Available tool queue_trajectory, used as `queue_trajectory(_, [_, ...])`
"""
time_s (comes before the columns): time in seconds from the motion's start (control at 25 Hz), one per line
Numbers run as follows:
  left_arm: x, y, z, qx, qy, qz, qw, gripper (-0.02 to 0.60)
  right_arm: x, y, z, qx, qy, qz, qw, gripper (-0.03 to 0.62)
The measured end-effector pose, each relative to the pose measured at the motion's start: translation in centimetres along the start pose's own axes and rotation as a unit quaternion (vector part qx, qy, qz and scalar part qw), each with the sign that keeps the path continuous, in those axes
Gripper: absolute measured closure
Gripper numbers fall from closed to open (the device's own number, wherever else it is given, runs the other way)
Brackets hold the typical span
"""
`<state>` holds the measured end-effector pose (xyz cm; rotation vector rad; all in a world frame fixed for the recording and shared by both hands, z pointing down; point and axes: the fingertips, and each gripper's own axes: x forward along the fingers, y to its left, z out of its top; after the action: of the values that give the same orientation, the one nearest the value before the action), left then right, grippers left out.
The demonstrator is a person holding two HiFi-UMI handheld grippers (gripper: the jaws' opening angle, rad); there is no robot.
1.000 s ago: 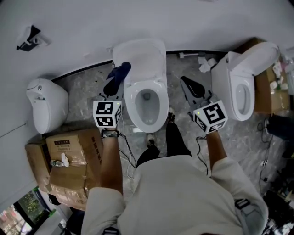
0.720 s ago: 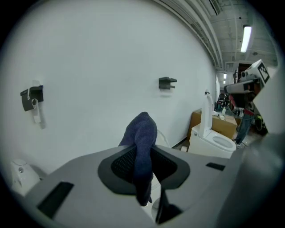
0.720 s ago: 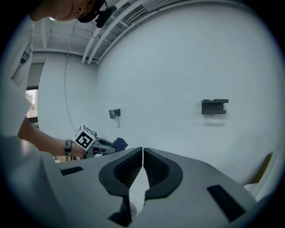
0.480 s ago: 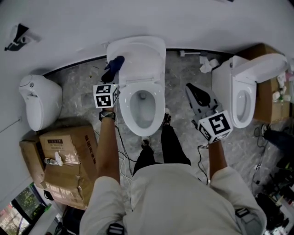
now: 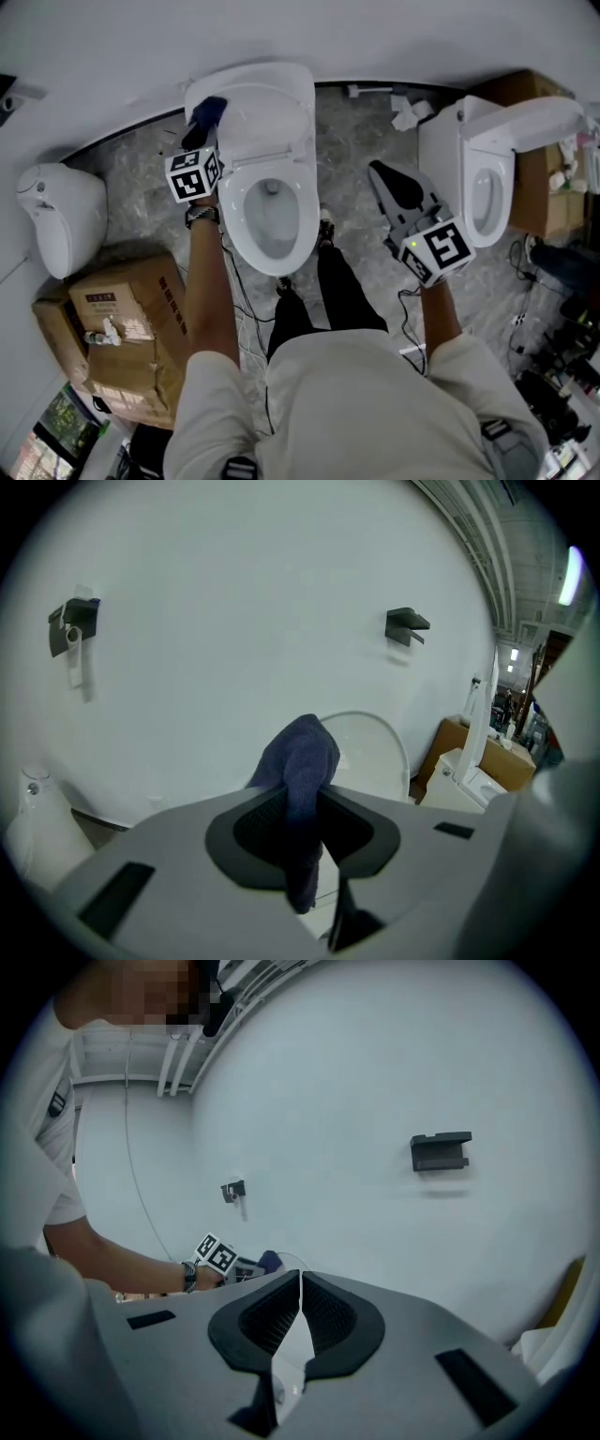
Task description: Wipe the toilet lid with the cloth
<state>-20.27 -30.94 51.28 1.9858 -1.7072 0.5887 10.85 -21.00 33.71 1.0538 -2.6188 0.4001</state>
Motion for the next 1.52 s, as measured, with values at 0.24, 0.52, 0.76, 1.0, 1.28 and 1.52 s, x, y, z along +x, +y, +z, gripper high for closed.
queue_trajectory(0.24, [2.0, -3.3, 1.0, 0.032, -0.007, -0.022, 0.9992, 0.499, 0.6, -1.0, -0.9, 0.007, 0.009, 0.004, 1.0, 0.563])
queue_trajectory(0.52, [3.9, -7.2, 1.6, 0.04, -0.016, -0.057, 0.9974, 0.499, 0.5, -2.2, -2.1, 0.008, 0.024, -0.006, 1.0, 0.563])
queue_trajectory(0.76, [5.3, -10.2, 1.1, 0.052, -0.015, -0.082, 0.9952, 0.499, 0.1, -3.2, -3.3, 0.012, 0.034, -0.015, 0.999, 0.563])
queue_trajectory(1.0, [7.6, -13.4, -1.2, 0.08, 0.006, -0.117, 0.9899, 0.499, 0.8, -3.8, -5.5, 0.018, 0.055, -0.019, 0.998, 0.563])
queue_trajectory(1.28, [9.4, -15.7, -3.9, 0.079, 0.042, -0.133, 0.9871, 0.499, 1.8, -4.0, -6.4, 0.019, 0.07, -0.017, 0.997, 0.563])
queue_trajectory(1.52, [9.1, -11.9, -5.1, 0.063, 0.055, -0.104, 0.991, 0.499, 3.7, -3.4, -6.3, 0.008, 0.08, -0.004, 0.997, 0.563])
